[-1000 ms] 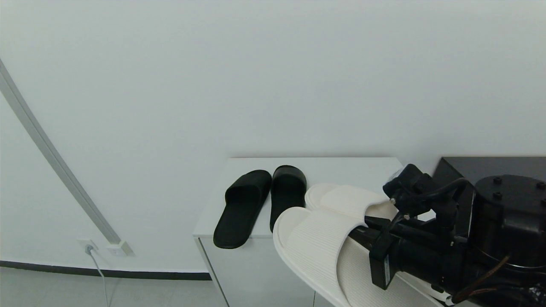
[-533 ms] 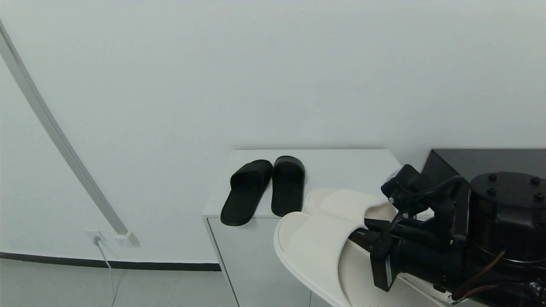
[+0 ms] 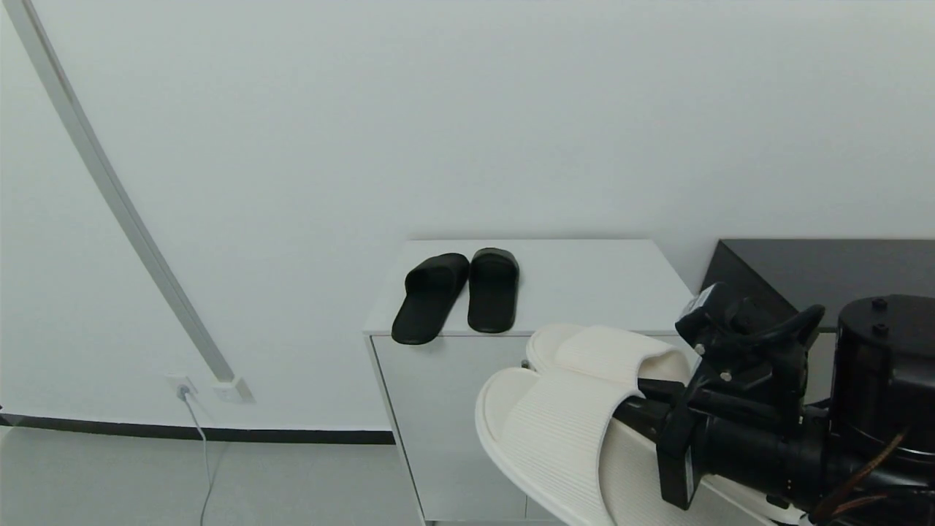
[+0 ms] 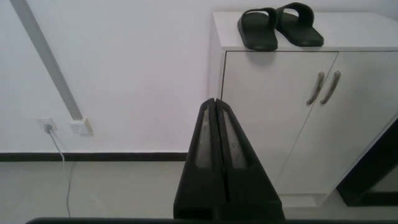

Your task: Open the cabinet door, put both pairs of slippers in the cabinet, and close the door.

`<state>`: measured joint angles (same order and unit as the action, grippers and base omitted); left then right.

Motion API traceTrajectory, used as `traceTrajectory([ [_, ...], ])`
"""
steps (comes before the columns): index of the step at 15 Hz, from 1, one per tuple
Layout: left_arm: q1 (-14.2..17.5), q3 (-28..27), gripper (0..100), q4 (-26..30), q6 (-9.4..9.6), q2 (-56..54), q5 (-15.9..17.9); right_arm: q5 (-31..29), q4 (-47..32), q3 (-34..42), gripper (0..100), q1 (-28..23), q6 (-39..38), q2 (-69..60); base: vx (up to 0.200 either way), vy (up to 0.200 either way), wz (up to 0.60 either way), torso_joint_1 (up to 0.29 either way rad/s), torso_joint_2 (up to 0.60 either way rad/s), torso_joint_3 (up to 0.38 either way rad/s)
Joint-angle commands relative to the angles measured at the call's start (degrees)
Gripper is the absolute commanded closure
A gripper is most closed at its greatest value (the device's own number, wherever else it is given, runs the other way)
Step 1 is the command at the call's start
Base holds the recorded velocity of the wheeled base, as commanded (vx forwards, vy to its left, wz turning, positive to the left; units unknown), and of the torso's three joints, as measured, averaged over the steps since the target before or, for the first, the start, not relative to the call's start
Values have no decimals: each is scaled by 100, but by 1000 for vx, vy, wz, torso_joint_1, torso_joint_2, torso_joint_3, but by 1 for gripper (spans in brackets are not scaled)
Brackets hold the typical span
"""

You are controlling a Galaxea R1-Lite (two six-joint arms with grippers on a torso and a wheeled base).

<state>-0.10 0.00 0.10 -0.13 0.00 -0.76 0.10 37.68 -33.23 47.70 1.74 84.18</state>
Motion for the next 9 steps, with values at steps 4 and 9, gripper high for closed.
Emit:
traceTrajectory([
  [4, 1, -9, 100, -1, 5, 9, -4, 52, 38, 27, 100, -165, -34, -15, 0, 0, 0, 0, 0, 0],
  [9, 1, -9, 100, -1, -4, 9, -4, 263, 38, 133, 100, -288, -34, 73, 0, 0, 0, -18, 46, 24],
])
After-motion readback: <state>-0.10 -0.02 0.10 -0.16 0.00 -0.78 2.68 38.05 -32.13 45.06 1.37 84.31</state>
